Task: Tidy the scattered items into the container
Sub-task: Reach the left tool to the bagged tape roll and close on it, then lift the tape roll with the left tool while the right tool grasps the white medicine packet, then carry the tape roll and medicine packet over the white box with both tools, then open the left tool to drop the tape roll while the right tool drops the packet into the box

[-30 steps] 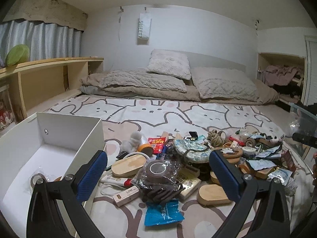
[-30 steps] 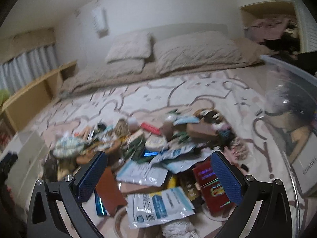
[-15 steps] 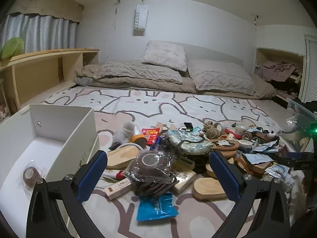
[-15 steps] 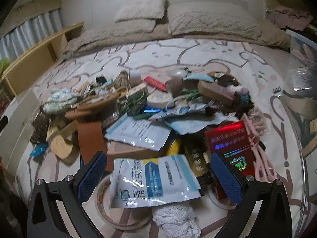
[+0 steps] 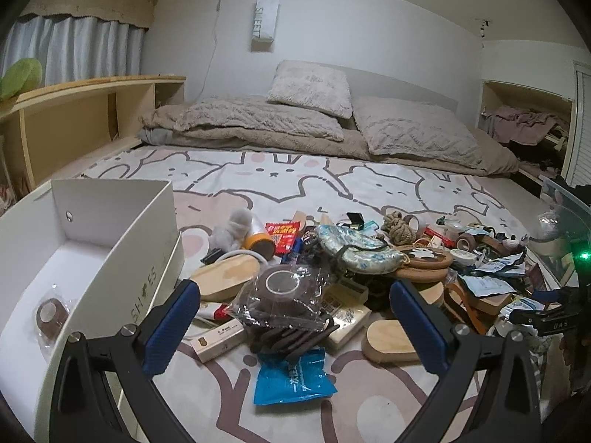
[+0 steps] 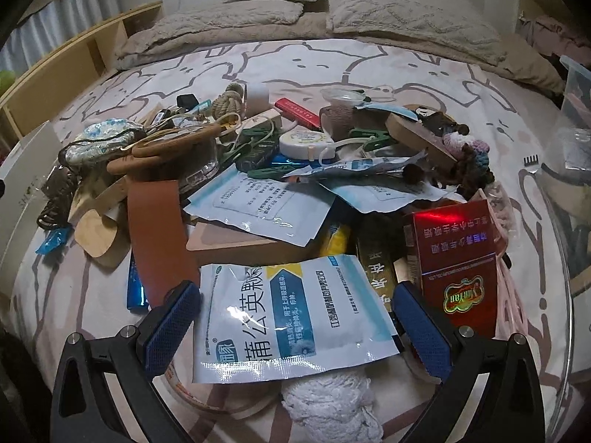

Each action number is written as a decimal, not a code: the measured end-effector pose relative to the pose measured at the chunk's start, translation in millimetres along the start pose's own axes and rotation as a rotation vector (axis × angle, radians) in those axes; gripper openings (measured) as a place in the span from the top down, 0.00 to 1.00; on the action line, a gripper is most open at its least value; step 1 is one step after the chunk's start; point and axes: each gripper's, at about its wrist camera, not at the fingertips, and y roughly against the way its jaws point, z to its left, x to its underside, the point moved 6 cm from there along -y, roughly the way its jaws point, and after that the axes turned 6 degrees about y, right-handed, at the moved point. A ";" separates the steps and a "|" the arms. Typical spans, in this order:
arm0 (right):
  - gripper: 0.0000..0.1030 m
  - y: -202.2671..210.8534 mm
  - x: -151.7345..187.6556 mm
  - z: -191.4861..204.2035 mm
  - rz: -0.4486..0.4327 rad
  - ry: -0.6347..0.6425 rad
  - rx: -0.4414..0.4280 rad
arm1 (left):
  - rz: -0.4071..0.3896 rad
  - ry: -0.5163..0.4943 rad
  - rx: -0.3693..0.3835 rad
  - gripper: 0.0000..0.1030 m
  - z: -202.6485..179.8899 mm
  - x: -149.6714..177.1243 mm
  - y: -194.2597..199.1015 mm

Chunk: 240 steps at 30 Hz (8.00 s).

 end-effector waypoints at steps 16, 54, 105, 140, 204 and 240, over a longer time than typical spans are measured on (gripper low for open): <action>0.00 -4.4 -4.1 21.9 0.005 0.061 0.047 | 0.112 -0.023 -0.018 0.00 0.2 5.2 -35.1; 0.00 -7.9 -2.5 -0.8 -0.027 -0.182 -0.071 | 0.340 0.038 0.070 0.24 20.1 8.4 -102.1; 0.17 45.7 -29.8 17.1 -0.240 -0.190 -0.036 | 0.202 0.040 0.093 0.33 5.0 -20.1 -48.3; 0.17 83.7 -72.2 41.3 -0.449 -0.073 0.097 | -0.088 0.177 -0.071 0.33 92.1 -134.0 9.7; 0.17 52.9 -109.3 482.6 -0.203 0.547 -0.519 | -0.122 0.227 -0.501 0.33 279.9 -91.8 98.2; 0.04 58.5 -86.2 479.8 -0.134 0.509 -0.593 | 0.010 0.048 -0.500 0.32 256.3 -77.2 86.0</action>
